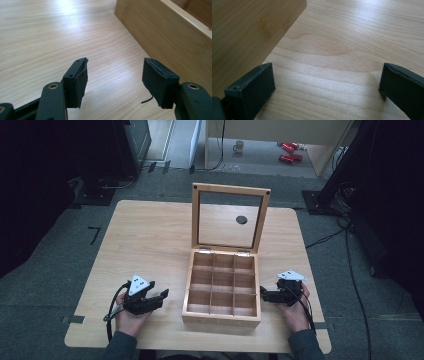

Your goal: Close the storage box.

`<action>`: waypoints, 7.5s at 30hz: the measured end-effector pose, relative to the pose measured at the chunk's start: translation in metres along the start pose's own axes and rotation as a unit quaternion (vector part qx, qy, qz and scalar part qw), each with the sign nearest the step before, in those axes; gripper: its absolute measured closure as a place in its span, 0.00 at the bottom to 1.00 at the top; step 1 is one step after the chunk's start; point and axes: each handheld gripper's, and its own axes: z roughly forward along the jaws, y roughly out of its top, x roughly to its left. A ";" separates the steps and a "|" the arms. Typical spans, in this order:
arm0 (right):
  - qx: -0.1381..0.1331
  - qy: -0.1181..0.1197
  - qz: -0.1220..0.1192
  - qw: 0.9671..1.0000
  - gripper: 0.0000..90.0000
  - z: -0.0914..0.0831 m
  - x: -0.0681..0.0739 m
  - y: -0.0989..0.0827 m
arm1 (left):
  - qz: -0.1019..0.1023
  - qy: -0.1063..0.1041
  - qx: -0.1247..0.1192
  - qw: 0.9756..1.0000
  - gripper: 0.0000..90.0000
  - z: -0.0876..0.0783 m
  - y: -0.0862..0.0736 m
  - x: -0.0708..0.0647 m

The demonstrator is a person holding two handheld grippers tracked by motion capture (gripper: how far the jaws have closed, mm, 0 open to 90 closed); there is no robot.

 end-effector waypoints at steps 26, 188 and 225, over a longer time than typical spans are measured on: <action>0.009 0.003 -0.009 1.000 0.30 -0.015 0.007 0.011 | -0.005 -0.012 -0.015 1.000 0.36 -0.010 0.020 0.015; -0.131 0.011 -0.040 0.991 0.60 -0.044 0.030 0.185 | 0.067 -0.017 -0.046 0.997 0.55 0.077 0.203 -0.042; -0.168 0.003 -0.042 0.985 0.58 -0.082 0.056 0.140 | 0.080 -0.023 -0.080 0.993 0.56 0.041 0.167 -0.058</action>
